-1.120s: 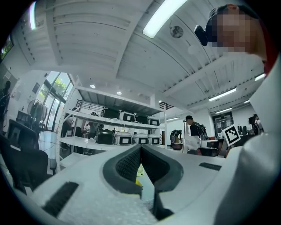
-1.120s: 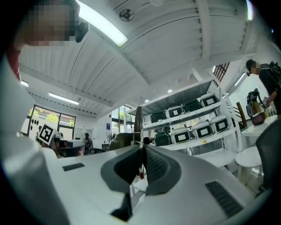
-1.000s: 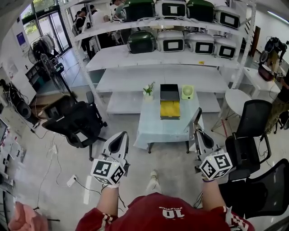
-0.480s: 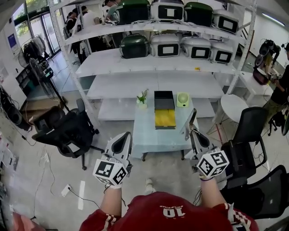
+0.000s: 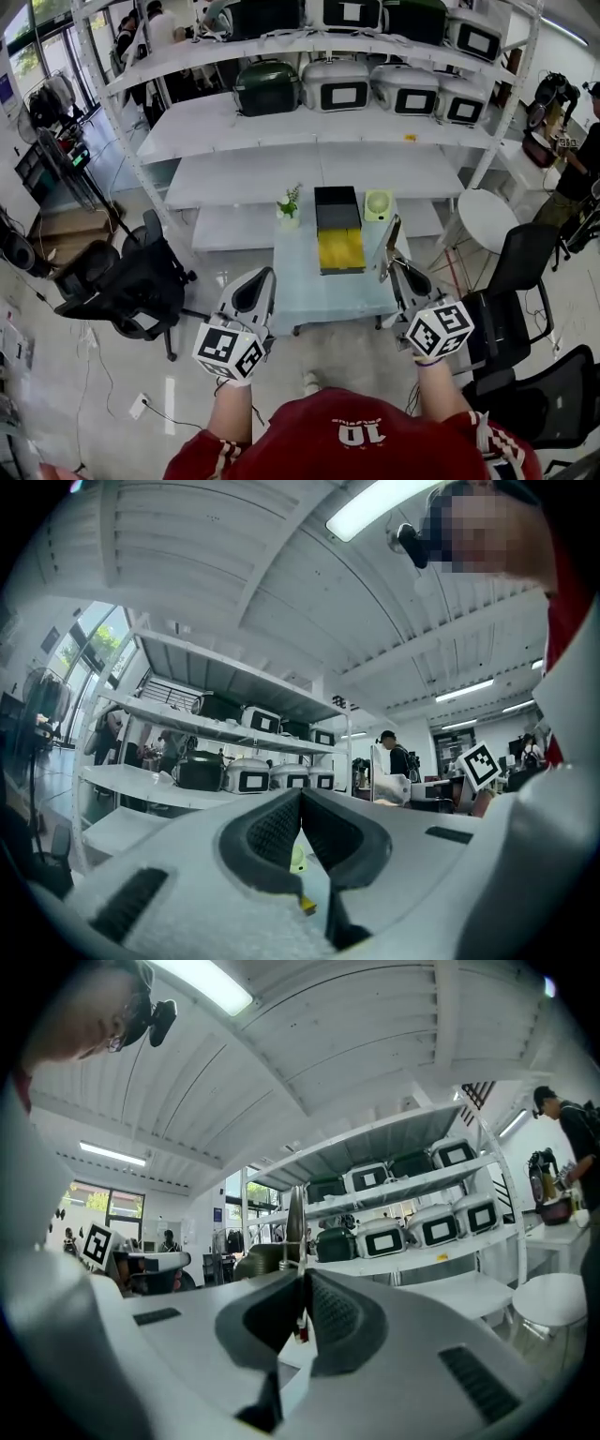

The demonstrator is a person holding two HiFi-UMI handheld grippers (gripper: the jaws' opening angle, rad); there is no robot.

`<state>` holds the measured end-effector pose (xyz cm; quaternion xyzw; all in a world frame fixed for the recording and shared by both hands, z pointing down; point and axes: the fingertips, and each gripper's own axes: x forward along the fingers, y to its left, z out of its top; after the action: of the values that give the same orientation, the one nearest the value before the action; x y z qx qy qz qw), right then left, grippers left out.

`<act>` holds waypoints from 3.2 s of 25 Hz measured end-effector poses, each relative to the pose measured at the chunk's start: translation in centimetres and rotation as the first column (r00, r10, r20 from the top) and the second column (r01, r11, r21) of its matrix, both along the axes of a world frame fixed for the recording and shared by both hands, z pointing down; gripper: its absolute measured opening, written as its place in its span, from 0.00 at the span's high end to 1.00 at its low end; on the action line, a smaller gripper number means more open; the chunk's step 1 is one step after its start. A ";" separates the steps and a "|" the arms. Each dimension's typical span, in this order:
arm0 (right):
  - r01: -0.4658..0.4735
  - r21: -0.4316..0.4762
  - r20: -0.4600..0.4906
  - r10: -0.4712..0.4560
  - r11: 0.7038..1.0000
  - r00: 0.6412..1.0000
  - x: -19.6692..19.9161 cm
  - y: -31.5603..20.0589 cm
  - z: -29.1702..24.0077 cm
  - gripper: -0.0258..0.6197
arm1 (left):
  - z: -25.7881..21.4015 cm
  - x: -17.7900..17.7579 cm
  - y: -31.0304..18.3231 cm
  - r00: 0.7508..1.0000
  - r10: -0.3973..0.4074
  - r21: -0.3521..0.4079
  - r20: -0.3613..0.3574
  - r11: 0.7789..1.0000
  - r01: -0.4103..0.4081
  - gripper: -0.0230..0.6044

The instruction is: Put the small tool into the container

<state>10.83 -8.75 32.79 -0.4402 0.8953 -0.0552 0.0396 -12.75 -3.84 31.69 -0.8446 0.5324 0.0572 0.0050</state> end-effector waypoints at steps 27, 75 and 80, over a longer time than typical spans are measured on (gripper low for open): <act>0.007 -0.120 -0.115 -0.021 0.993 0.993 -7.1 -7.2 4.8 0.95 | 5.1 -4.8 -7.8 0.988 0.096 -0.074 -0.117 0.992 -0.106 0.96; 0.203 -0.427 -0.187 -0.306 0.881 0.933 -4.1 -31.0 19.6 0.95 | 12.6 4.5 -28.2 1.000 -0.017 -0.232 0.002 0.973 0.017 0.97; 0.210 -0.506 -0.220 -0.360 0.837 0.906 -4.4 -31.7 24.1 0.95 | 14.8 4.9 -29.7 0.999 -0.023 -0.271 0.033 0.962 0.031 0.97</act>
<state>6.46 -40.48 56.90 -0.2995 0.9057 -0.2074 -0.2166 -7.85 -33.51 46.52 -0.8307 0.5465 -0.0290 -0.1021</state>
